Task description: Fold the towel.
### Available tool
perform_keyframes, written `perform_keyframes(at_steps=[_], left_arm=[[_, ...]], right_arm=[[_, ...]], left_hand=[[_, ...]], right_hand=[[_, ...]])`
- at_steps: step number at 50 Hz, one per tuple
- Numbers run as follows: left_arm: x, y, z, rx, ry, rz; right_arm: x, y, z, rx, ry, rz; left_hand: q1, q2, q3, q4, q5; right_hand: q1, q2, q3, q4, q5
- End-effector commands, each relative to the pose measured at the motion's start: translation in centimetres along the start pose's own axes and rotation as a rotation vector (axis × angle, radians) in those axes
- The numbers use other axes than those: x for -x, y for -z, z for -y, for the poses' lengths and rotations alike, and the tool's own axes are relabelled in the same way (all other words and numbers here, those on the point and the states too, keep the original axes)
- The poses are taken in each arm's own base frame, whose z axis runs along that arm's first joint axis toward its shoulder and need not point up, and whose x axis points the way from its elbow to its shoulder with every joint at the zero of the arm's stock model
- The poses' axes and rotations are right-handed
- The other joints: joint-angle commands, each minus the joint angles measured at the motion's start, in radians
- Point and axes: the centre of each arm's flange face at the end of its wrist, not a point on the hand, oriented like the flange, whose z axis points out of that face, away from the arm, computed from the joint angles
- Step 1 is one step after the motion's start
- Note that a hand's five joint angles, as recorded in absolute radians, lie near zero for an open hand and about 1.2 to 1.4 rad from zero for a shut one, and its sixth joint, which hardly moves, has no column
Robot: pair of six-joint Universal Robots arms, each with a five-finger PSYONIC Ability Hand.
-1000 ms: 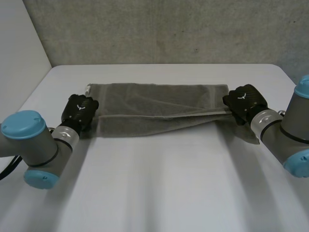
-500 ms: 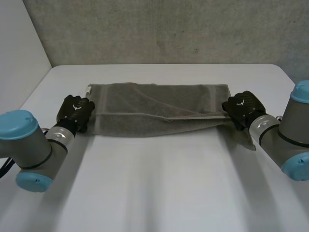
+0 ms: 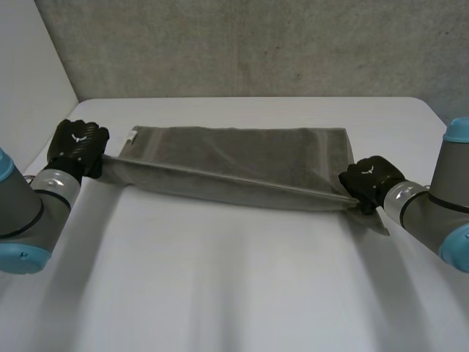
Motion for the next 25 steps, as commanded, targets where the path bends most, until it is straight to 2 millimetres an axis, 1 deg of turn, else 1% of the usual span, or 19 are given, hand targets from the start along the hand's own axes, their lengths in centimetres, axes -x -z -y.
perform_keyframes(at_steps=[1, 11, 12, 13, 14, 15, 16, 17, 18, 20, 21, 23, 24, 25], left_arm=[[0.2, -0.2, -0.4, 0.009, 0.001, 0.006], [0.2, -0.1, -0.5, 0.014, 0.002, 0.006], [0.2, -0.1, -0.4, 0.011, 0.001, 0.007], [0.2, -0.1, -0.4, 0.011, 0.001, 0.007], [0.2, 0.0, -0.3, 0.011, 0.001, 0.004], [0.1, 0.1, -0.2, 0.011, 0.001, 0.002], [0.1, 0.1, -0.2, 0.011, 0.001, 0.002], [-0.1, 0.3, -0.1, 0.014, 0.002, -0.004], [-0.1, 0.3, -0.1, 0.014, 0.002, -0.004], [-0.4, 0.7, 0.2, 0.032, 0.010, -0.026], [-0.4, 0.7, 0.2, 0.032, 0.010, -0.027], [-0.3, 1.5, 1.3, 0.048, 0.036, -0.043], [-0.3, 1.5, 1.3, 0.048, 0.036, -0.043], [-0.2, 1.9, 1.8, 0.058, 0.069, -0.052]], right_arm=[[-0.3, -0.7, -1.1, 0.036, -0.026, 0.003], [-0.5, -0.7, -1.1, 0.054, -0.049, 0.000], [-0.8, -0.5, -1.0, 0.064, -0.052, 0.003], [-0.8, -0.5, -1.0, 0.064, -0.052, 0.003], [-1.1, -0.3, -1.1, 0.083, -0.056, 0.009], [-1.5, 0.0, -1.0, 0.100, -0.060, 0.016], [-1.5, 0.0, -1.0, 0.101, -0.060, 0.016], [-1.6, 0.5, -0.7, 0.112, -0.061, 0.032], [-1.6, 0.5, -0.7, 0.112, -0.061, 0.032], [-2.1, 2.0, 0.5, 0.123, -0.066, 0.056], [-2.1, 2.0, 0.5, 0.123, -0.066, 0.056], [-2.9, 3.6, 2.0, 0.103, -0.066, 0.051], [-2.9, 3.6, 2.0, 0.102, -0.066, 0.051], [-3.3, 4.3, 2.9, 0.079, -0.060, 0.039]], left_hand=[[0.088, 0.061, 0.059, 0.036, 0.084], [0.088, 0.061, 0.059, 0.036, 0.084], [0.088, 0.061, 0.059, 0.036, 0.084], [0.088, 0.061, 0.059, 0.036, 0.084], [0.088, 0.061, 0.059, 0.036, 0.084], [0.088, 0.061, 0.059, 0.036, 0.084], [0.088, 0.061, 0.059, 0.036, 0.084], [0.088, 0.061, 0.059, 0.036, 0.084], [0.088, 0.061, 0.059, 0.036, 0.084], [0.088, 0.061, 0.059, 0.036, 0.084], [0.088, 0.061, 0.059, 0.036, 0.084], [0.088, 0.061, 0.059, 0.036, 0.084], [0.088, 0.061, 0.059, 0.036, 0.084], [0.088, 0.061, 0.059, 0.036, 0.084]], right_hand=[[-0.016, -0.038, -0.027, -0.031, -0.035], [0.063, 0.041, 0.052, 0.048, 0.044], [0.136, 0.114, 0.125, 0.120, 0.117], [0.137, 0.115, 0.126, 0.121, 0.118], [0.259, 0.237, 0.248, 0.243, 0.240], [0.455, 0.433, 0.444, 0.439, 0.436], [0.457, 0.435, 0.446, 0.441, 0.438], [0.511, 0.489, 0.500, 0.495, 0.492], [0.511, 0.490, 0.500, 0.496, 0.492], [0.511, 0.490, 0.500, 0.496, 0.492], [0.511, 0.490, 0.500, 0.496, 0.492], [0.511, 0.490, 0.500, 0.496, 0.492], [0.511, 0.490, 0.500, 0.496, 0.492], [0.511, 0.490, 0.500, 0.496, 0.492]])
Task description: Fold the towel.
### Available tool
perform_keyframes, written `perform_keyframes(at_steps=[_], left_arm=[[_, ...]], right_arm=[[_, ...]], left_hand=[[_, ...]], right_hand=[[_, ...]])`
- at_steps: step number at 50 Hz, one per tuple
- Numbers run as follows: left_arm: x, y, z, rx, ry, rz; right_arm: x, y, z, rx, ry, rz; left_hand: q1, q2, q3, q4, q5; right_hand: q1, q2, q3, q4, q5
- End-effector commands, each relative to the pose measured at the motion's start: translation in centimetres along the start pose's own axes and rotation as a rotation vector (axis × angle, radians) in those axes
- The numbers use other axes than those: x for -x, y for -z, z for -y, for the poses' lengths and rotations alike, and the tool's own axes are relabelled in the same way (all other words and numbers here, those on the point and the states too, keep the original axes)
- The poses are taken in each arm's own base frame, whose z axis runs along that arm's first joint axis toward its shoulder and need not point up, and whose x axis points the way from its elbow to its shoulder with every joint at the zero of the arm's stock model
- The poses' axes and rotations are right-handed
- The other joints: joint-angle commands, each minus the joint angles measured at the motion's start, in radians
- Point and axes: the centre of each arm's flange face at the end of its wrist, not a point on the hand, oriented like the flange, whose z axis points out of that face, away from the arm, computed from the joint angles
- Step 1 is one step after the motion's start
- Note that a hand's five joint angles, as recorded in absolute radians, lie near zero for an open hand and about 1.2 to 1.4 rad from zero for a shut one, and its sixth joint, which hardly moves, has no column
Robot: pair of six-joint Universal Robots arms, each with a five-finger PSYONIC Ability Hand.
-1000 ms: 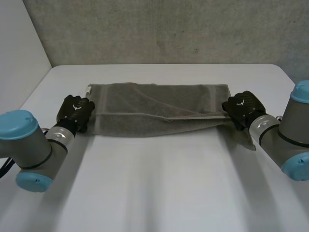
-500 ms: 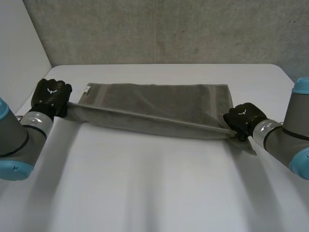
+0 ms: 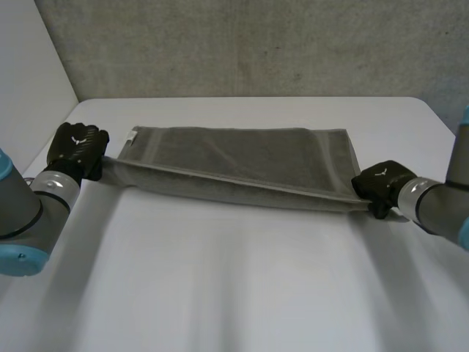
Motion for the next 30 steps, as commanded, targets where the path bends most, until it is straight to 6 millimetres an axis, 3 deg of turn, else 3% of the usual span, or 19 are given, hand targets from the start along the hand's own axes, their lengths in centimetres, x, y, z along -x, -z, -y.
perform_keyframes(at_steps=[1, 3, 9, 20, 30], left_arm=[[-0.1, 1.5, 1.7, 0.034, 0.061, -0.038], [0.1, 2.3, 2.5, 0.050, 0.139, -0.045], [0.8, 4.6, 4.4, 0.020, 0.226, -0.061], [3.6, 8.0, 6.1, -0.034, 0.221, -0.008], [5.1, 8.0, 6.0, -0.013, 0.247, -0.001]], right_arm=[[-1.1, 3.5, 2.6, -0.032, 0.004, 0.002], [-1.7, 5.0, 3.9, -0.078, 0.017, -0.022], [-2.5, 6.9, 5.5, -0.131, 0.071, -0.069], [-1.5, 9.9, 5.4, -0.071, 0.195, -0.013], [-2.9, 11.3, 6.1, -0.123, 0.251, 0.018]], left_hand=[[0.088, 0.052, 0.054, 0.036, 0.074], [0.088, 0.052, 0.054, 0.036, 0.074], [0.088, 0.052, 0.054, 0.036, 0.074], [0.088, 0.052, 0.054, 0.036, 0.074], [0.088, 0.052, 0.054, 0.036, 0.074]], right_hand=[[0.094, 0.068, 0.064, 0.060, 0.052], [0.094, 0.068, 0.064, 0.060, 0.052], [0.094, 0.068, 0.064, 0.060, 0.052], [0.094, 0.068, 0.064, 0.060, 0.052], [0.094, 0.068, 0.064, 0.060, 0.052]])
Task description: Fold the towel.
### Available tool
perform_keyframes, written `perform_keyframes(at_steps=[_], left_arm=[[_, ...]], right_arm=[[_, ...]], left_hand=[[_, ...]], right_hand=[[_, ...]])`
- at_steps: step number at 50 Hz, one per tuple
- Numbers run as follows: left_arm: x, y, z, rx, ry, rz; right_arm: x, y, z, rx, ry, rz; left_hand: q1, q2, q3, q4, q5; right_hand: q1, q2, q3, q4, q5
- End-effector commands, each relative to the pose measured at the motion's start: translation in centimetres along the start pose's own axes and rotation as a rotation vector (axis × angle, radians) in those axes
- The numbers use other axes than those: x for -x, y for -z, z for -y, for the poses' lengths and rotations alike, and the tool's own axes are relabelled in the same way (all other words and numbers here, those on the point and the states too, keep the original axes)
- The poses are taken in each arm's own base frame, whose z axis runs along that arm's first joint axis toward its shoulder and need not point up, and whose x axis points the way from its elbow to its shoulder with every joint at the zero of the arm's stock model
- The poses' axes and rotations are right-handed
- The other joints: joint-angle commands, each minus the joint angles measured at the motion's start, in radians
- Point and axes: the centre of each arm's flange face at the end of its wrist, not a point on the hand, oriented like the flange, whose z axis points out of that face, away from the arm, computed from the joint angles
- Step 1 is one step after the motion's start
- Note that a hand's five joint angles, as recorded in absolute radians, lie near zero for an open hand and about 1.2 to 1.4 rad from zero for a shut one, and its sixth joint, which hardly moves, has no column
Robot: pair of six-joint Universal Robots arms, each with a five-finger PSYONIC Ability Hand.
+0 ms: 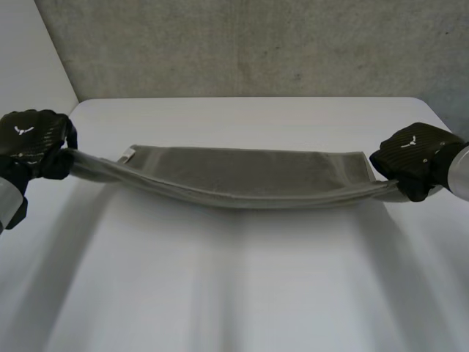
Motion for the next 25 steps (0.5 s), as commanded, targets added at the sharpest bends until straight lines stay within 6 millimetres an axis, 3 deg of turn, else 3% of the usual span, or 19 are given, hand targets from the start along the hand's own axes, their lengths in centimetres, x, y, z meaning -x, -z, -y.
perform_keyframes(at_steps=[1, 5, 7, 10, 14, 18, 21, 25], left_arm=[[1.0, -0.6, 0.3, 0.001, 0.014, 0.002], [1.2, -1.7, 0.1, 0.004, 0.020, -0.002], [0.7, -3.6, -1.2, 0.037, 0.043, -0.036], [0.0, -4.6, -1.4, 0.038, 0.042, -0.063], [-1.5, -8.1, -2.7, 0.042, 0.035, -0.116], [-1.0, -11.5, -4.4, 0.051, 0.034, -0.071], [-0.8, -12.5, -5.0, 0.054, 0.032, -0.046], [-1.2, -15.0, -6.1, 0.044, 0.029, -0.019]], right_arm=[[-1.7, 0.3, 0.4, -0.067, 0.018, 0.012], [-2.2, -1.3, 0.1, -0.074, 0.006, 0.028], [-2.2, -3.4, -0.1, -0.075, 0.012, 0.050], [-2.5, -4.4, 0.1, -0.087, 0.022, 0.041], [-3.4, -7.7, 0.2, -0.121, 0.049, 0.002], [-3.6, -10.8, 0.8, -0.175, 0.088, -0.045], [-3.6, -11.8, 0.7, -0.181, 0.097, -0.059], [-3.2, -14.7, 0.3, -0.195, 0.123, -0.111]], left_hand=[[0.078, 0.048, 0.052, 0.036, 0.065], [0.078, 0.048, 0.052, 0.036, 0.065], [0.078, 0.048, 0.052, 0.036, 0.065], [0.078, 0.048, 0.052, 0.036, 0.065], [0.078, 0.048, 0.052, 0.036, 0.065], [0.078, 0.048, 0.052, 0.036, 0.065], [0.078, 0.048, 0.052, 0.036, 0.065], [0.078, 0.048, 0.052, 0.036, 0.065]], right_hand=[[0.091, 0.068, 0.064, 0.060, 0.050], [0.091, 0.068, 0.064, 0.060, 0.050], [0.091, 0.068, 0.064, 0.060, 0.050], [0.091, 0.068, 0.064, 0.060, 0.050], [0.091, 0.068, 0.064, 0.060, 0.050], [0.091, 0.068, 0.064, 0.060, 0.050], [0.091, 0.068, 0.064, 0.060, 0.050], [0.091, 0.068, 0.064, 0.060, 0.050]])
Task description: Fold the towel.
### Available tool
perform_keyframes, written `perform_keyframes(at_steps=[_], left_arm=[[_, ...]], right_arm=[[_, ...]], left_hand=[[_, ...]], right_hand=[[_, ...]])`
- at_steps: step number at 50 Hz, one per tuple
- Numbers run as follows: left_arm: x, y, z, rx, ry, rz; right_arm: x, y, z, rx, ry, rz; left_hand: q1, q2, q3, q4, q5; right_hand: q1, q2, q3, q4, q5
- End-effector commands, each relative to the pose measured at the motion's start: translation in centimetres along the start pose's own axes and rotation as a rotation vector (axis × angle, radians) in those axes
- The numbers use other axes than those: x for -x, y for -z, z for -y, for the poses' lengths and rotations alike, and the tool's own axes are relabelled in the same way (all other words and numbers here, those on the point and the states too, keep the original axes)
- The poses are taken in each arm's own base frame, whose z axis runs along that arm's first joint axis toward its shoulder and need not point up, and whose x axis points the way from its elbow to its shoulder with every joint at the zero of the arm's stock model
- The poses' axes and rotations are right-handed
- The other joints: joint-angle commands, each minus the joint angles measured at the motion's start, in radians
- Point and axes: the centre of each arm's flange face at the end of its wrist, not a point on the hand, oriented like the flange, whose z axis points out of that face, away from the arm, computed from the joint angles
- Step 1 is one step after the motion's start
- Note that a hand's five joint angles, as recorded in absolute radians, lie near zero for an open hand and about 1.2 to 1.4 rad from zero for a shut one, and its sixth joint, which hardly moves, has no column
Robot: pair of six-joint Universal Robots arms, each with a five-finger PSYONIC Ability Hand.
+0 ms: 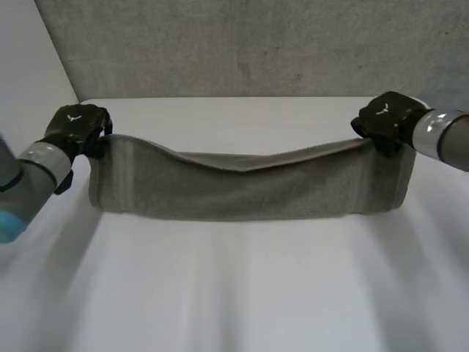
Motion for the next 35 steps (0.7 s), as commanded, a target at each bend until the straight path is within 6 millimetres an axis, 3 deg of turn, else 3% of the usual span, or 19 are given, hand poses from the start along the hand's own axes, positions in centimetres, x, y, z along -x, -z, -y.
perform_keyframes(at_steps=[1, 10, 11, 12, 14, 15, 17, 25, 28, 35], left_arm=[[0.2, -4.6, -2.2, -0.009, -0.005, 0.059], [0.1, -7.5, -5.3, 0.009, -0.005, 0.073], [0.1, -7.8, -5.7, 0.011, -0.005, 0.073], [0.0, -8.0, -6.2, 0.017, -0.004, 0.072], [-0.4, -8.2, -6.8, 0.029, -0.001, 0.062], [-0.4, -8.2, -6.8, 0.029, -0.001, 0.062], [-0.8, -8.1, -6.9, 0.041, 0.001, 0.056], [-0.9, -7.4, -5.6, 0.052, 0.007, 0.053], [-0.5, -6.1, -4.3, 0.090, 0.014, 0.078], [-0.6, -3.4, -2.5, 0.118, 0.024, 0.088]], right_arm=[[0.9, -5.0, -1.2, -0.040, 0.053, -0.087], [2.7, -8.7, -3.4, -0.058, 0.070, -0.126], [3.1, -9.3, -3.6, -0.060, 0.073, -0.130], [3.5, -9.8, -3.9, -0.055, 0.072, -0.132], [4.1, -10.4, -4.4, -0.034, 0.070, -0.143], [4.1, -10.4, -4.4, -0.034, 0.070, -0.143], [4.1, -10.8, -4.5, -0.021, 0.072, -0.177], [2.9, -10.2, -2.5, -0.067, 0.011, -0.266], [2.4, -8.3, -1.4, -0.067, -0.067, -0.263], [2.9, -4.4, -1.1, -0.023, -0.102, -0.211]], left_hand=[[0.078, 0.048, 0.051, 0.036, 0.065], [0.078, 0.048, 0.051, 0.036, 0.065], [0.078, 0.048, 0.051, 0.036, 0.065], [0.078, 0.048, 0.051, 0.036, 0.065], [-0.708, -0.738, -0.735, -0.749, -0.721], [-0.712, -0.742, -0.738, -0.753, -0.725], [-1.124, -1.154, -1.151, -1.166, -1.137], [-1.117, -1.147, -1.144, -1.158, -1.130], [-1.117, -1.147, -1.144, -1.158, -1.130], [-1.128, -1.159, -1.155, -1.170, -1.142]], right_hand=[[0.090, 0.068, 0.064, 0.060, 0.049], [0.090, 0.068, 0.064, 0.060, 0.049], [-0.005, -0.027, -0.031, -0.035, -0.046], [-0.364, -0.386, -0.389, -0.393, -0.405], [-1.132, -1.154, -1.158, -1.161, -1.173], [-1.132, -1.154, -1.158, -1.161, -1.173], [-1.132, -1.154, -1.158, -1.161, -1.173], [-1.132, -1.154, -1.158, -1.161, -1.173], [-1.132, -1.154, -1.158, -1.161, -1.173], [-1.132, -1.154, -1.158, -1.161, -1.173]])
